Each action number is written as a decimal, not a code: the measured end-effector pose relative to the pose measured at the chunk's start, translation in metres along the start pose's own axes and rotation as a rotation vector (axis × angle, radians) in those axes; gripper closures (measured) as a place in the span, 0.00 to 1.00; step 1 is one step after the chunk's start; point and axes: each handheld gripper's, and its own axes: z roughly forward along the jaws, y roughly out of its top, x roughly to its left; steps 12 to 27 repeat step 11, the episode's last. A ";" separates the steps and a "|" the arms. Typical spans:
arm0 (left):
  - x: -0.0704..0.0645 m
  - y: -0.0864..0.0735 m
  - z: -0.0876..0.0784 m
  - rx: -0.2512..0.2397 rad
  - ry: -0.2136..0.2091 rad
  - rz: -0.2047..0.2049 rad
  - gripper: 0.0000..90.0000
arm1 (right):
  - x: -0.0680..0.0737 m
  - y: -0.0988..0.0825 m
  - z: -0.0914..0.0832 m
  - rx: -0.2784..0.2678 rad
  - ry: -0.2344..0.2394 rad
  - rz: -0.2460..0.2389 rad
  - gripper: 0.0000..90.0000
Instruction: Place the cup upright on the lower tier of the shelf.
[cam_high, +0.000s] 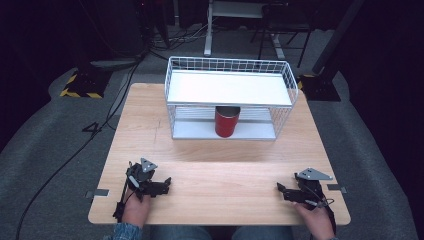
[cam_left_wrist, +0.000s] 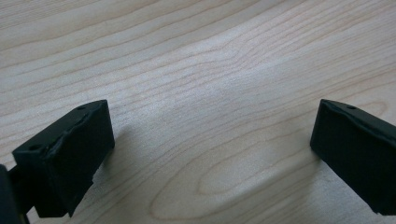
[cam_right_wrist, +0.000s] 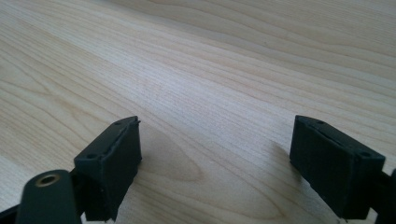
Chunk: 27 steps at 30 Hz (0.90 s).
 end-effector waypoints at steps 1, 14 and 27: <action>0.000 0.000 0.000 0.000 0.000 0.000 0.00 | -0.001 0.000 0.000 0.003 0.006 0.004 0.17; 0.000 0.000 0.000 0.002 -0.002 0.001 0.00 | -0.002 -0.001 0.000 0.012 0.035 -0.027 0.13; 0.000 0.000 0.000 0.002 -0.002 0.001 0.00 | -0.002 -0.001 0.000 0.012 0.035 -0.027 0.13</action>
